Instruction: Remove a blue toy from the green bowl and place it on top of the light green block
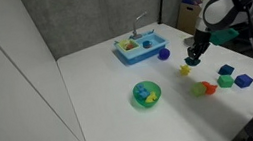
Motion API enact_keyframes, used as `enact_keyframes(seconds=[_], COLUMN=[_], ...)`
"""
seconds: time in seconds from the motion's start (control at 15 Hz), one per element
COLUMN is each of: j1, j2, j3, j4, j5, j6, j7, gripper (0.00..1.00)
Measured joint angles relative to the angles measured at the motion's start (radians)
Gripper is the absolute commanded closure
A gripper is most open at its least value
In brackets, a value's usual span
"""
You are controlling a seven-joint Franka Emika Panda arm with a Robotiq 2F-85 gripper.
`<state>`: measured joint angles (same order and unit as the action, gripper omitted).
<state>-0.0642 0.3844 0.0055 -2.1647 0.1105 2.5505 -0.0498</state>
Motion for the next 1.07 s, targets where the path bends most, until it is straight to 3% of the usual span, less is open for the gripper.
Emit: enact_keyframes(seconds=[0.4,1.07], j1=[-0.038,-0.031], j2=[0.009,0.011], j3=[-0.032,0.009], j4=[-0.073,-0.137], j5=[0.000,0.001], j6=[-0.045,-0.127], j7=[-0.038,-0.072], gripper=[0.91,0.91])
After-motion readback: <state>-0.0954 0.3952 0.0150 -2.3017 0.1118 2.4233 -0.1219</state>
